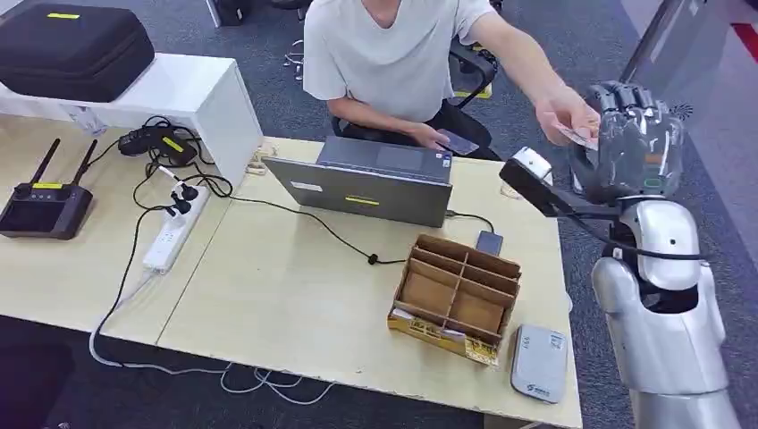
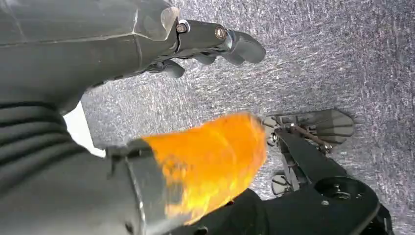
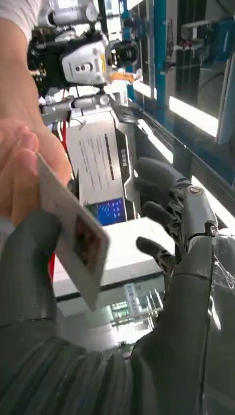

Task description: Pass the card to the sensor for recognition and then transmit it.

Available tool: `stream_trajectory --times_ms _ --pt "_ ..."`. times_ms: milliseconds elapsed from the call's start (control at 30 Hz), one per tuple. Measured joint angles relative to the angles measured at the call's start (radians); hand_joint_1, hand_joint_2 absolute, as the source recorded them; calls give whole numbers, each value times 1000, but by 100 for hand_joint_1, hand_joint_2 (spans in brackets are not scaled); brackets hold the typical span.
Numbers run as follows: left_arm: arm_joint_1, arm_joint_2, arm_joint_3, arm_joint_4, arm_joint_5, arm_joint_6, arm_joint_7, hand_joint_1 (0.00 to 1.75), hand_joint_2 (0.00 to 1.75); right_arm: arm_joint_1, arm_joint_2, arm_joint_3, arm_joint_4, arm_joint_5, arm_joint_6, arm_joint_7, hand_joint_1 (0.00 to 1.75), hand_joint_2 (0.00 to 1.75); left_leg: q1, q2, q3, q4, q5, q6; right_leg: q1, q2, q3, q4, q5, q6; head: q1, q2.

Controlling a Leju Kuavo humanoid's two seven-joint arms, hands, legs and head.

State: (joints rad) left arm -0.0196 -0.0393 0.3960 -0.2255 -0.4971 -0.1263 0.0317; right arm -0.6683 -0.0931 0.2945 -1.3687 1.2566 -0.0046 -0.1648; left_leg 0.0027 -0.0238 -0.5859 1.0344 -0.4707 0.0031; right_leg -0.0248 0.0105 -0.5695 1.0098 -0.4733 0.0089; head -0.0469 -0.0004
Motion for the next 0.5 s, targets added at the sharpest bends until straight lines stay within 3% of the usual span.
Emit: stream_trajectory --times_ms 500 --pt "-1 -1 0 0 -6 -27 19 0 175 -10 6 32 35 -39 -15 0 175 175 0 0 -1 0 0 0 0 0 0 0 0 0 0 0"
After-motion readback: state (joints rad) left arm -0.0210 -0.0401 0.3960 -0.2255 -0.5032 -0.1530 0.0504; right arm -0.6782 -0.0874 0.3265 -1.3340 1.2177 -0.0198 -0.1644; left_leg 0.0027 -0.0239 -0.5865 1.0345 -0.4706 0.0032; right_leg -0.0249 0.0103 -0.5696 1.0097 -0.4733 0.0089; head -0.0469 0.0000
